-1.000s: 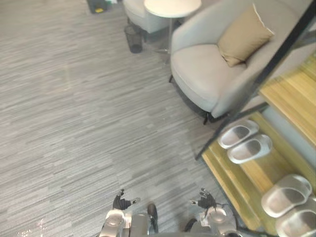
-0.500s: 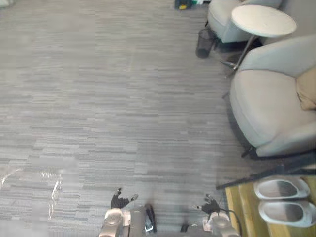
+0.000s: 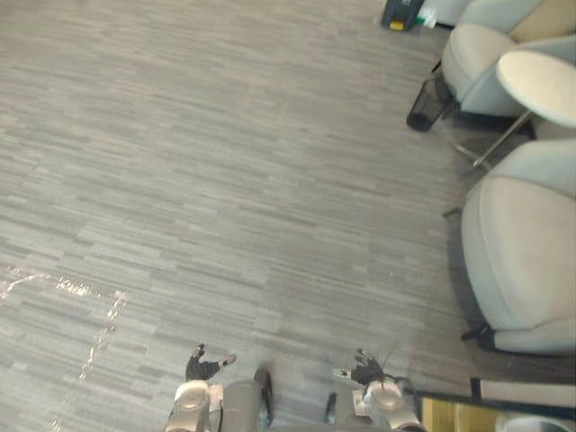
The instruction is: Organize the slippers on the shoe rack
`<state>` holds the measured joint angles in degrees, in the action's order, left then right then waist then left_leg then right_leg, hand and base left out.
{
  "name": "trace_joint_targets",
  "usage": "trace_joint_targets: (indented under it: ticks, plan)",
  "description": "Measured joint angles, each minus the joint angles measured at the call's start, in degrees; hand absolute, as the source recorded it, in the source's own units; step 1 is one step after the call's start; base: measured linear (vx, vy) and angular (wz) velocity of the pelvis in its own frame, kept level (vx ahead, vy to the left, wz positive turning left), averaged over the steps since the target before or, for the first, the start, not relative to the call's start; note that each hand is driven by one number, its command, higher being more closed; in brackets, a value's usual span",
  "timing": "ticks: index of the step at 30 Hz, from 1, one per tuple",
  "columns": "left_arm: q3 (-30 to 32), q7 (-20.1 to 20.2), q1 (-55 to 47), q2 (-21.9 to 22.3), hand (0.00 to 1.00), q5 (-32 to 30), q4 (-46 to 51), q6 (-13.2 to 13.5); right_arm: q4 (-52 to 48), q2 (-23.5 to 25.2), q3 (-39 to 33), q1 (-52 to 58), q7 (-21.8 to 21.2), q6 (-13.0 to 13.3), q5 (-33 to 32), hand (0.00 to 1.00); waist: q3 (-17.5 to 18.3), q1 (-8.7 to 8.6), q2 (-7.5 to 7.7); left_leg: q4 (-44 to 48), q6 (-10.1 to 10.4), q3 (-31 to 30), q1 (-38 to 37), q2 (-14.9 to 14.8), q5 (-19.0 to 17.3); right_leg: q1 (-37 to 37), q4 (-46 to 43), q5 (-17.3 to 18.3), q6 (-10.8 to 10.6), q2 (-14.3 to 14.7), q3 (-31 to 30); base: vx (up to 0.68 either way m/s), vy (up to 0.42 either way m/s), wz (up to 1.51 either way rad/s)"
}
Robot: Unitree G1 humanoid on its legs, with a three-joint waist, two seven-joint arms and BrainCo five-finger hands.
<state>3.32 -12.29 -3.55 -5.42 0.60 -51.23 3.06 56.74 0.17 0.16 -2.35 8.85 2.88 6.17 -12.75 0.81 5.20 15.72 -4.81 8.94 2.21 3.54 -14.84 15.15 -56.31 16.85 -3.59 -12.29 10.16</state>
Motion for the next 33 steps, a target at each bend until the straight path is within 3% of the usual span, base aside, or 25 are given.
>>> trace_joint_targets:
  ticks: [1, 3, 4, 6, 7, 8, 9, 11, 12, 13, 14, 15, 16, 17, 20, 21, 22, 23, 24, 26, 29, 31, 32, 33]
  plan:
    - [0.0, 0.01, 0.04, 0.08, 0.0, 0.01, -0.02, -0.02, -0.08, -0.13, 0.19, -0.14, 0.0, 0.09, 0.01, 0.0, -0.02, -0.39, -0.09, -1.01, -0.1, -0.29, -1.38, -0.13, -0.13, 1.04, 2.36, 0.5, 0.61, 0.62, 0.86, 0.43, 0.033, 0.29]
    - [-0.01, 0.04, 0.22, 0.89, 0.0, 0.03, -0.03, -0.04, -1.7, -0.78, 0.17, -0.35, -0.02, 0.15, 0.02, 0.0, -0.41, -1.1, -1.13, -4.17, 0.67, -1.67, -5.09, -1.31, -0.41, 4.88, 16.8, 0.16, 1.23, 4.35, 3.71, 0.48, -0.007, 0.31]
    - [-0.02, 0.08, 0.59, 1.44, 0.0, -0.02, -0.04, -0.04, -2.1, -1.34, 0.07, -0.48, -0.03, 0.2, 0.05, 0.0, -0.69, -1.55, -1.86, -6.18, 1.29, -2.57, -7.3, -2.11, -0.7, 6.18, 28.36, -3.37, 1.39, 6.77, 4.8, 0.52, -0.029, 0.4]
    - [-0.35, 0.12, 1.38, 1.96, 0.0, -0.2, -0.08, -0.04, -2.17, -1.68, -0.51, -0.53, -0.06, 0.44, -0.07, 0.0, -0.79, -2.16, -2.21, -8.75, 3.18, -4.28, -10.2, -2.57, -1.59, 6.97, 41.52, -11.3, 2.36, 9.11, 4.76, 0.62, -0.098, 0.56]
    - [-0.42, 0.16, 1.51, 2.14, 0.0, -0.5, -0.3, -0.03, -2.18, -1.66, -0.75, -0.49, -0.07, 0.42, -0.02, 0.0, -0.75, -2.66, -2.46, -9.54, 4.94, -5.32, -12.67, -3.2, -2.63, 6.11, 44.66, -18.6, 4.42, 10.53, 3.41, 0.68, -0.155, 0.57]
    - [-0.35, 0.17, 1.65, 2.45, 0.0, -0.56, -1.04, -0.01, -2.28, -2.16, -0.97, -0.61, -0.17, 0.4, 0.14, 0.0, -0.5, -2.94, -3.34, -9.35, 5.87, -6.54, -14.09, -4.68, -3.2, 4.71, 44.11, -20.6, 7.22, 11.81, 2.84, 0.73, -0.173, 0.42]
    - [-0.03, 0.28, 2.15, 3.05, 0.0, -0.61, -1.59, 0.12, -2.03, -2.3, -1.68, -1.48, -0.27, 0.28, 0.19, 0.0, -0.18, -2.13, -5.18, -7.87, 7.97, -7.02, -14.08, -6.15, -2.52, 4.91, 40.49, -18.52, 8.04, 11.87, 3.82, 0.73, -0.17, 0.3]
    - [0.27, 0.24, 2.32, 5.34, 0.0, -0.59, -1.89, 0.06, -1.89, -2.84, -3.62, -1.11, -0.49, -0.01, 0.05, 0.0, -0.47, -2.92, -5.52, -0.52, 11.9, -7.72, -14.02, -4.45, 2.35, 4.98, 29.34, -12.4, 8.31, 8.33, 6.23, 0.69, -0.176, 0.36]
    - [1.58, 0.19, 0.99, 6.23, 0.0, -0.57, -1.49, 0.11, -2.55, -2.78, -3.86, -0.67, -0.42, -0.04, 0.11, 0.0, 0.04, -3.06, -6.3, 10.64, 13.23, -6.65, -11.54, -4.97, 4.04, 2.37, 30.91, -10.63, 5.38, 8.93, 6.92, 0.55, -0.213, 0.38]
    - [2.6, 0.29, -0.18, 6.69, 0.0, -0.53, -0.84, 0.2, -3.54, -2.56, -3.34, 0.3, -0.37, -0.33, 0.07, 0.0, 0.42, -3.12, -6.24, 20.57, 14.82, -5.33, -8.01, -6.3, 5.93, -1.58, 34.72, -7.67, 7.85, 9.17, 8.27, 0.64, -0.227, 0.06]
    - [4.21, 0.19, -0.24, 8.14, 0.0, -0.54, 0.37, 0.31, -4.55, -2.65, -3.14, 1.07, -0.33, -0.3, 0.09, 0.0, 0.72, -2.27, -9.11, 35.98, 14.68, -1.19, -1.8, -12.19, 5.02, -5.87, 37.16, -6.49, 8.0, 12.48, 7.92, 0.63, -0.136, -0.16]
    - [5.82, 0.19, -0.06, 8.31, 0.0, -0.53, 1.3, 0.35, -4.5, -1.32, -2.71, 0.93, -0.3, -0.39, 0.06, 0.0, 0.54, -1.11, -9.17, 43.54, 13.17, 2.2, 2.79, -15.69, 3.09, -8.81, 38.69, -5.26, 8.6, 13.51, 7.16, 0.58, -0.064, -0.32]
    - [6.51, 0.13, 0.19, 8.09, 0.0, -0.52, 1.77, 0.26, -4.46, -0.16, -2.36, 0.83, -0.28, -0.53, 0.01, 0.0, 0.23, -0.71, -8.61, 45.5, 11.68, 3.6, 5.55, -16.69, 2.09, -11.45, 39.91, -4.58, 8.48, 13.37, 6.73, 0.57, -0.047, -0.25]
    - [6.81, 0.11, 0.12, 7.44, 0.0, -0.45, 3.34, 0.38, -4.46, 1.06, -1.93, 0.69, -0.19, -0.63, -0.06, 0.0, -0.26, -0.3, -6.83, 44.57, 9.91, 5.03, 9.88, -17.19, 0.75, -15.05, 42.82, -4.43, 8.04, 13.01, 5.99, 0.55, -0.024, -0.21]
    - [7.01, 0.11, 0.66, 5.91, 0.0, -0.42, 4.62, 0.57, -3.29, 2.58, -1.76, -0.03, -0.17, -0.66, -0.05, 0.0, -0.48, 1.58, -4.54, 27.24, 8.77, 6.09, 16.0, -14.94, -0.93, -20.1, 47.08, -4.67, 6.89, 10.91, 3.21, 0.51, 0.093, -0.56]
    - [7.01, 0.11, 1.05, 5.21, 0.0, -0.43, 4.61, 0.59, -3.0, 2.57, -1.77, -0.59, -0.15, -0.63, -0.05, 0.0, -0.9, 2.02, -3.87, 14.05, 8.76, 4.78, 17.02, -12.25, 1.69, -22.22, 48.64, -4.01, 4.82, 8.93, 1.83, 0.53, 0.232, -0.72]
    - [6.97, 0.15, 1.01, 5.08, 0.0, -0.42, 4.5, 0.58, -2.77, 1.95, -1.78, -0.54, -0.12, -0.61, 0.01, 0.0, -0.9, 2.36, -3.8, 4.51, 8.73, 3.17, 16.9, -11.01, 7.49, -23.71, 49.86, -3.38, 3.47, 8.18, 0.96, 0.54, 0.26, -0.75]
    - [6.89, 0.1, 0.88, 5.12, 0.0, -0.42, 4.17, 0.57, -1.73, 1.35, -1.73, -0.61, 0.02, -0.61, 0.05, 0.0, -0.8, 2.83, -3.64, 1.43, 8.11, 2.81, 15.95, -9.85, 15.01, -25.47, 51.13, -2.88, 1.69, 7.55, -0.62, 0.45, 0.226, -0.42]
    - [6.98, 0.08, 1.04, 4.09, 0.0, -0.42, 3.3, 0.56, -0.72, 1.23, -1.59, -0.89, 0.13, -0.81, 0.06, 0.0, -0.46, 2.5, -2.2, 1.08, 6.24, 3.2, 15.08, -7.95, 13.97, -26.56, 52.29, -3.58, 0.84, 5.64, -1.42, 0.59, 0.281, -0.08]
    - [7.01, 0.05, 1.19, 3.5, 0.0, -0.4, 3.26, 0.52, -0.51, 1.3, -1.77, -0.57, 0.18, -0.85, 0.25, 0.0, -0.05, 2.5, -1.05, 5.88, 3.82, 4.4, 16.06, -6.71, 10.79, -27.01, 51.6, -8.25, -1.5, 3.3, -2.27, 0.69, 0.357, 0.12]
    - [6.85, 0.02, 0.16, 3.12, 0.0, -0.11, 1.93, 0.34, -0.46, 1.53, -1.94, -0.62, 0.04, -0.57, 0.58, 0.0, 0.45, 2.65, -1.21, 8.24, 2.73, 5.3, 11.36, -5.75, 4.6, -23.27, 36.03, -9.09, -2.36, 1.26, -4.87, 0.54, 0.297, -0.13]
    - [6.07, 0.09, 0.02, 2.5, 0.0, -0.06, 0.75, 0.26, -0.14, 1.65, -1.94, -0.46, -0.17, -0.64, 0.62, 0.0, 0.74, 2.52, -0.86, 6.92, 2.5, 5.47, 6.97, -4.24, 0.33, -16.67, 17.7, -10.71, -4.64, -1.0, -6.57, 0.42, 0.217, -0.04]
    - [5.64, 0.09, 0.26, 1.88, 0.0, -0.05, -0.28, -0.01, 0.45, 1.7, -1.92, -0.49, -0.52, -0.67, 0.6, 0.0, 0.67, 2.19, -0.46, 6.12, 1.59, 5.41, 3.82, -2.9, -1.58, -11.16, 4.66, -9.03, -3.41, -2.68, -6.66, 0.43, 0.157, -0.05]
    - [5.55, 0.07, -0.07, 1.98, 0.0, 0.02, -0.66, -0.2, 0.46, 1.53, -1.92, -0.15, -0.78, -0.71, 0.58, 0.0, 0.34, 1.86, -0.97, 4.74, 1.37, 5.32, 0.14, -2.66, -2.72, -7.62, -2.5, -6.91, -1.6, -2.91, -5.17, 0.43, 0.127, -0.08]
